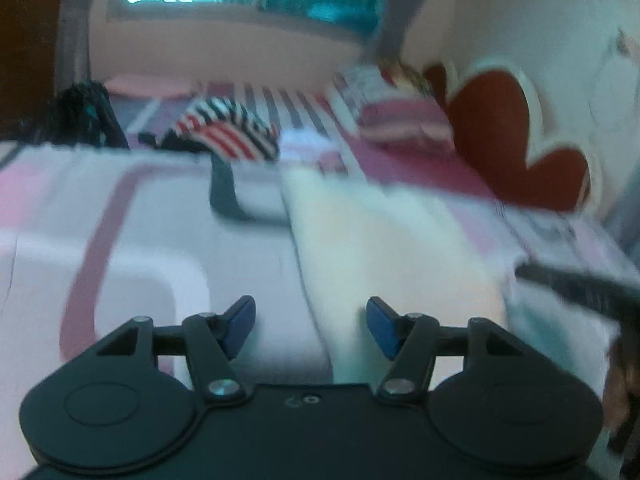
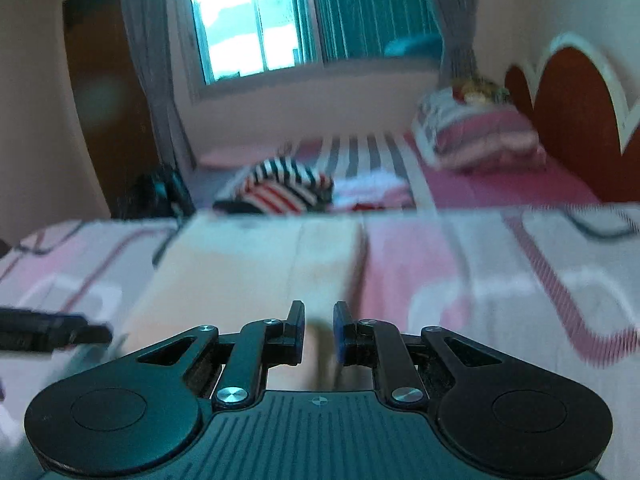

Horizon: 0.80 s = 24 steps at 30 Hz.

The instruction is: Fold small clothes

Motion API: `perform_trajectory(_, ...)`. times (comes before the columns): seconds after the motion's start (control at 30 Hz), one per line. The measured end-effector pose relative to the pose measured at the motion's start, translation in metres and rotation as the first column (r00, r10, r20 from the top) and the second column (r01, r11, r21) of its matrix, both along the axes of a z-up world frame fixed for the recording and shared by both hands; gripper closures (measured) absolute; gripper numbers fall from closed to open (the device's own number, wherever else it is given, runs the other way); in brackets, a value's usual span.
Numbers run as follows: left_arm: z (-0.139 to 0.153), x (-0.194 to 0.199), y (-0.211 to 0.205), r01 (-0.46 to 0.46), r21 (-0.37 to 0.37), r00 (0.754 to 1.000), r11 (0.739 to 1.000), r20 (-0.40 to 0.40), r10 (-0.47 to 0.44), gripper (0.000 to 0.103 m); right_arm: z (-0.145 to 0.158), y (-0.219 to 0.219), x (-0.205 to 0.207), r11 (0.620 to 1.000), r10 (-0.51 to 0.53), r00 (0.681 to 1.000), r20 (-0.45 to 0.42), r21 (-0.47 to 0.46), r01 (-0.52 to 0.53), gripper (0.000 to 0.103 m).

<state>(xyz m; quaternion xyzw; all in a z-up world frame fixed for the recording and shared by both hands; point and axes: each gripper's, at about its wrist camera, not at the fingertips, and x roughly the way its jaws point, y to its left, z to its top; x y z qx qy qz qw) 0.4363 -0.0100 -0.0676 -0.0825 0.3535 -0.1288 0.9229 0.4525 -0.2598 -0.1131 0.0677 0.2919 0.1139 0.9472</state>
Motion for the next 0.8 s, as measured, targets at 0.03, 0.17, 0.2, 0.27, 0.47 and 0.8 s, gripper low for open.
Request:
perform_trajectory(0.03, 0.004, 0.015, 0.001, -0.016, -0.003, 1.0, 1.0, 0.007, 0.016, 0.044, 0.004, 0.003, 0.009, 1.0, 0.012, 1.0, 0.004, 0.001, -0.012, 0.089)
perform_trajectory(0.17, 0.002, 0.075, -0.005, -0.024, -0.021, 1.0, 0.999, -0.01, 0.024, 0.044, 0.006, 0.018, 0.06, 0.999, 0.035, 0.999, 0.004, -0.008, -0.035, 0.089)
perform_trajectory(0.2, -0.004, 0.088, -0.008, -0.02, -0.008, 0.999, 1.0, -0.025, 0.02, 0.044, 0.001, 0.019, 0.073, 0.999, 0.041, 0.999, -0.005, -0.008, -0.041, 0.089)
perform_trajectory(0.27, -0.028, 0.109, -0.017, 0.004, 0.034, 0.995, 0.999, -0.099, 0.0, 0.04, -0.012, 0.02, 0.094, 0.998, 0.057, 0.998, -0.036, -0.018, -0.057, 0.089)
perform_trajectory(0.47, -0.035, 0.104, -0.01, -0.021, -0.005, 0.994, 1.0, -0.109, 0.021, 0.04, -0.038, 0.007, 0.116, 0.997, 0.059, 0.99, -0.128, -0.034, -0.063, 0.09)
perform_trajectory(0.8, -0.036, 0.07, -0.011, 0.001, 0.005, 0.994, 1.0, -0.105, 0.0, 0.041, -0.034, 0.015, 0.076, 0.996, 0.069, 0.988, -0.137, -0.051, -0.077, 0.09)
